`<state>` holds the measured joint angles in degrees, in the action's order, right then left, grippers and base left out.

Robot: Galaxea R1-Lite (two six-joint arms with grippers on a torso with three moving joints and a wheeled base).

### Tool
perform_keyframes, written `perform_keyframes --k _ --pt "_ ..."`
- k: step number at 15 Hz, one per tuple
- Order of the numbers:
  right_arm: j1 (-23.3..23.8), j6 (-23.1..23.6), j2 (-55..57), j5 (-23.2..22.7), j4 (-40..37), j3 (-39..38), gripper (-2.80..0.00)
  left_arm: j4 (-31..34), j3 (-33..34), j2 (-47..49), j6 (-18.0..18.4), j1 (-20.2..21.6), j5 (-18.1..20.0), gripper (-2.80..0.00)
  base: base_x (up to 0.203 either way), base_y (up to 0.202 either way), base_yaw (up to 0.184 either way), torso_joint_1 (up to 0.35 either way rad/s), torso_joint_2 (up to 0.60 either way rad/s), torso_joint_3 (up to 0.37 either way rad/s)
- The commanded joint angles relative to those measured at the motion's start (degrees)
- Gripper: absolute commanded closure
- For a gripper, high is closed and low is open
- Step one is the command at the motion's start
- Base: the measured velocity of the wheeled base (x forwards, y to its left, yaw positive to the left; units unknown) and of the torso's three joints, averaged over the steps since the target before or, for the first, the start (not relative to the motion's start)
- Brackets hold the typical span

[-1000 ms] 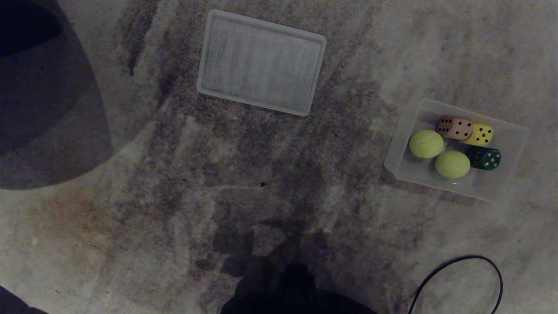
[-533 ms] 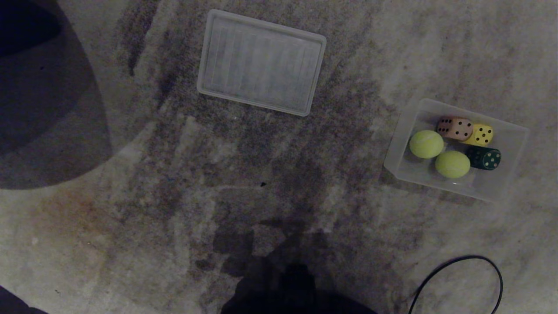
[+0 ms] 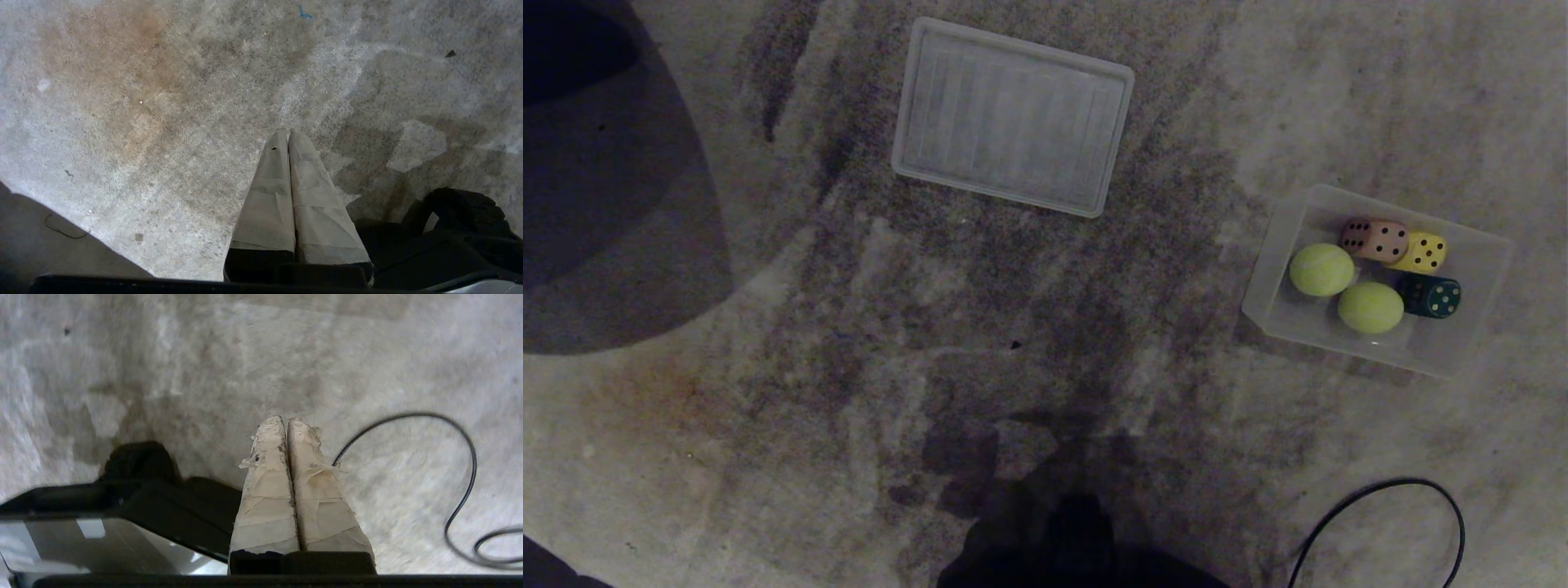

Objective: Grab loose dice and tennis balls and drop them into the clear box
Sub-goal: Pick up toys out of the box

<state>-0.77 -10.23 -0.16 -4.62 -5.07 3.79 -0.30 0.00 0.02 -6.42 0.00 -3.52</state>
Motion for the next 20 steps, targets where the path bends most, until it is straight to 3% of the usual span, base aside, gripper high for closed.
perform_keyframes --k 1,3,6,8,10,12,14,20 --pt "0.0 -0.2 0.2 0.1 -0.1 0.0 0.0 0.1 0.1 0.1 1.4 0.0 0.3 0.0 0.0 0.0 0.0 0.0 0.0 0.0" --pt "0.0 0.6 0.2 0.1 -0.1 0.0 0.0 0.1 0.1 0.1 2.3 0.0 0.4 0.0 0.0 0.0 0.0 0.0 0.0 0.0" --pt "0.0 6.2 0.2 2.1 -0.6 0.2 0.0 0.1 0.1 0.1 2.6 0.0 0.4 0.0 0.0 0.0 0.0 0.0 0.0 0.0" --pt "0.0 12.8 0.2 4.5 -1.0 -0.2 0.0 0.3 0.1 0.1 4.2 0.0 0.4 0.0 0.0 0.0 0.0 0.0 0.0 0.0" --pt "0.0 10.1 0.2 4.7 -1.5 -1.2 0.0 0.3 0.1 0.1 5.8 0.0 0.4 0.0 0.0 0.0 0.0 0.0 0.0 0.0" --pt "0.0 12.8 0.2 4.3 -1.3 -1.3 0.0 0.3 0.1 0.1 5.5 0.0 0.4 0.0 0.0 0.0 0.0 0.0 0.0 0.0" --pt "0.0 8.7 0.2 4.7 -1.4 -1.3 0.0 0.3 0.1 0.1 5.1 0.0 0.4 0.0 0.0 0.0 0.0 0.0 0.0 0.0" --pt "0.0 8.5 0.2 4.7 -1.3 -1.3 0.0 0.3 0.1 0.1 5.6 0.0 0.4 0.0 0.0 0.0 0.0 0.0 0.0 0.0"
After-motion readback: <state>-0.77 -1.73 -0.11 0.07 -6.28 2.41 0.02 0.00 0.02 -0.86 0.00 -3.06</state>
